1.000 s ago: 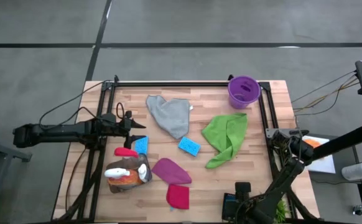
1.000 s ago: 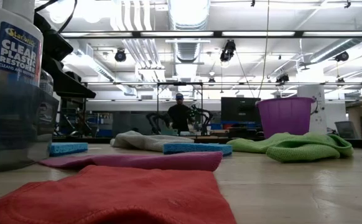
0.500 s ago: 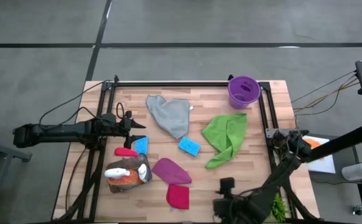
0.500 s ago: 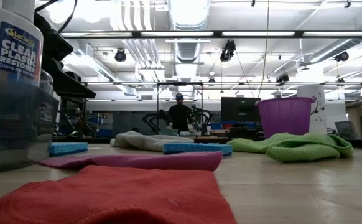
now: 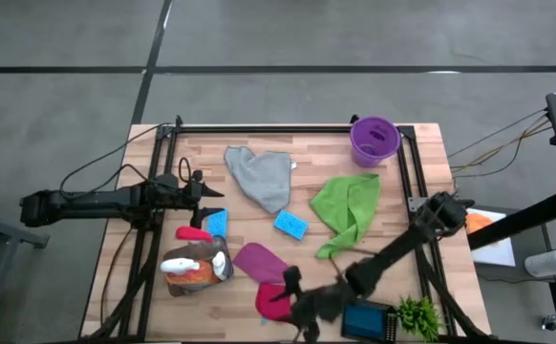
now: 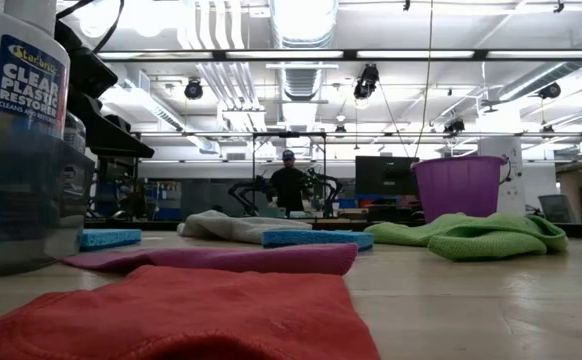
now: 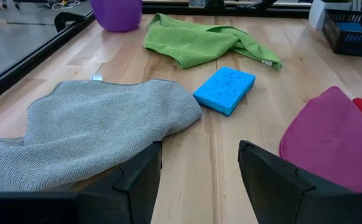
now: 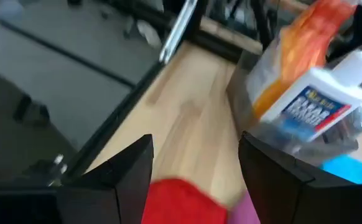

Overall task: Pick & Place Kitchen Items
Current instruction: Put the right light blue sponge into the black bin

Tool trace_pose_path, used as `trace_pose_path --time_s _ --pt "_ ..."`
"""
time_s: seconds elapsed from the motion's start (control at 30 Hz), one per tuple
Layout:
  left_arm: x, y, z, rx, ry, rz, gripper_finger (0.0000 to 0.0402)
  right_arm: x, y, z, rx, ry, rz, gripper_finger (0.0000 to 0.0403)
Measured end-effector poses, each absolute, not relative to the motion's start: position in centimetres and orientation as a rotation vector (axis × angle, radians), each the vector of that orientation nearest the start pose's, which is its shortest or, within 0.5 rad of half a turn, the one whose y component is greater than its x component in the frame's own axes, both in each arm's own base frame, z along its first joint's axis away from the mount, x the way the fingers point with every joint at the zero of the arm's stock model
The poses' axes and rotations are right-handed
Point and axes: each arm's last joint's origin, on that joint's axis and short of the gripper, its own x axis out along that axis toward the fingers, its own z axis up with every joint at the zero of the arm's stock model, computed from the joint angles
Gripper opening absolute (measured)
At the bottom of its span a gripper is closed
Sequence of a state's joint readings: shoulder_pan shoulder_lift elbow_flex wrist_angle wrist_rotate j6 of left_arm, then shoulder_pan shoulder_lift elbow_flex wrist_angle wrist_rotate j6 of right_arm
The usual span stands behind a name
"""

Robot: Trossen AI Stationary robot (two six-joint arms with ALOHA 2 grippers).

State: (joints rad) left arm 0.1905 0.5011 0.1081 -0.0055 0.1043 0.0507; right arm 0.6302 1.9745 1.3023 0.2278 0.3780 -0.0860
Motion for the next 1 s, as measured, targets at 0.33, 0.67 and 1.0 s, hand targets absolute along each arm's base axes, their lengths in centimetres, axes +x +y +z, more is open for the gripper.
trace_pose_path --time_s 0.33,0.67,1.0 --pt "12.5 2.1 15.4 -0.010 0.404 0.075 0.0214 35.5 14.9 17.1 -0.161 0.424 0.097 0.0231" --pt "12.4 2.1 15.3 -0.012 0.418 0.074 0.0214 35.4 9.2 15.2 -0.053 0.774 -0.095 0.0231" --pt "12.4 2.1 15.2 -0.012 0.420 0.074 0.0214 35.2 8.3 13.7 -0.062 0.860 -0.182 0.0231"
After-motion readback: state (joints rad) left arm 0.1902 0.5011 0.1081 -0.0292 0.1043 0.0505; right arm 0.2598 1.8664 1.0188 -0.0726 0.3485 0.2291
